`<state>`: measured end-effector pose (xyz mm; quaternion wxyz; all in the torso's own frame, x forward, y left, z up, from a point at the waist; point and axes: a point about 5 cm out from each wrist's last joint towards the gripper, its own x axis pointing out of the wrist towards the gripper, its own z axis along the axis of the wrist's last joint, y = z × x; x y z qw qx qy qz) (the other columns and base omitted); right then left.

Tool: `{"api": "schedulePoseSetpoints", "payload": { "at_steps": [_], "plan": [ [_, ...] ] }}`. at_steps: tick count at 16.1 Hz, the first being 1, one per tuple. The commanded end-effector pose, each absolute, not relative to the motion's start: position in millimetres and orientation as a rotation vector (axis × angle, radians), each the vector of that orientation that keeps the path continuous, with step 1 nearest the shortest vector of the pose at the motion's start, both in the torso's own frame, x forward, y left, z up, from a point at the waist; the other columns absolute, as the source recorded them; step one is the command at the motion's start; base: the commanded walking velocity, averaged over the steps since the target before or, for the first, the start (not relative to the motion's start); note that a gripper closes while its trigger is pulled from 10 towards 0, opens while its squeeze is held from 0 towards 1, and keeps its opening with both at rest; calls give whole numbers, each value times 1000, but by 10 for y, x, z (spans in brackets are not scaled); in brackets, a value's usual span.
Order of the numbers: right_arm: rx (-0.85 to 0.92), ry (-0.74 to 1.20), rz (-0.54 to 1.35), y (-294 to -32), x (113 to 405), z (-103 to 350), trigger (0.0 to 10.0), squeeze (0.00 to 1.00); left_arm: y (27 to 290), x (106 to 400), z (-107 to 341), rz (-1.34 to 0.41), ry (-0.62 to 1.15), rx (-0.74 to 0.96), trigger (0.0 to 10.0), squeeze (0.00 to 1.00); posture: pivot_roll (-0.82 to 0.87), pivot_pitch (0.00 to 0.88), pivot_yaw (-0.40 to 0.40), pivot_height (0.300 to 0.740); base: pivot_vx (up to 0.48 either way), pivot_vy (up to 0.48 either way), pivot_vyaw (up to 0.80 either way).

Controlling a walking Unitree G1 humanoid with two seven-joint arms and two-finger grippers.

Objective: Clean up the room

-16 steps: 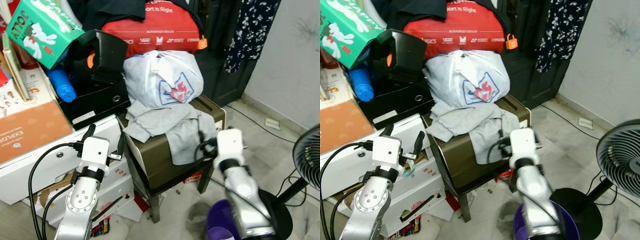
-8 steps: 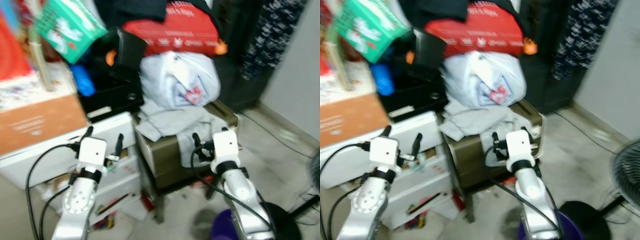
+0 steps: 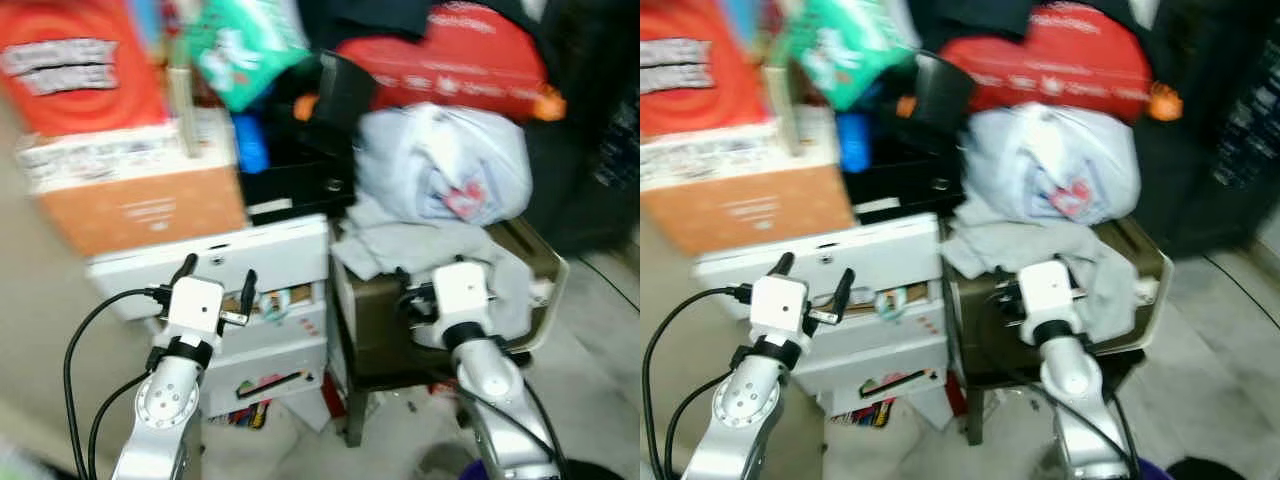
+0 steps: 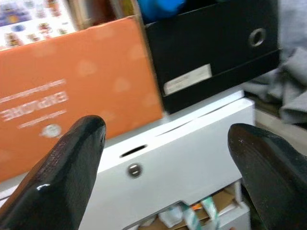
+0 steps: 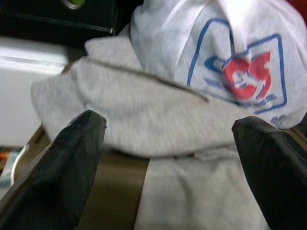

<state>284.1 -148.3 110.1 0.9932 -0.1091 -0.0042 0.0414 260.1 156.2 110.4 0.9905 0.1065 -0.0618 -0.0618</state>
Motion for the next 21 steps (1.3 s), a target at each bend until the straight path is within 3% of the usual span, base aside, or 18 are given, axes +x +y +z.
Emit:
{"api": "schedulePoseSetpoints", "payload": {
  "at_steps": [1, 8, 15, 21],
  "plan": [
    [-194, 16, 90, -1443, 2846, 1065, 10000, 0, 1602, 2608, 1100, -115, -119, 233, 10000, 0, -38, 11, 10, 740, 0, 0, 0],
    [-255, 0, 90, -1410, 2877, 1087, 10000, 0, 1580, 2618, 1108, -125, -124, 235, 10000, 0, -39, 13, 9, 740, 0, 0, 0],
    [-223, -20, 112, -1379, 2841, 1074, 10000, 0, 1568, 2616, 1110, -134, -125, 232, 10000, 0, -39, 17, 12, 740, 0, 0, 796],
    [-233, -26, 218, -1274, 2913, 1075, 10000, 0, 1566, 2529, 1078, -30, -129, 179, 10000, 0, 3, 0, -80, 740, 0, 0, 0]
  ]
}}
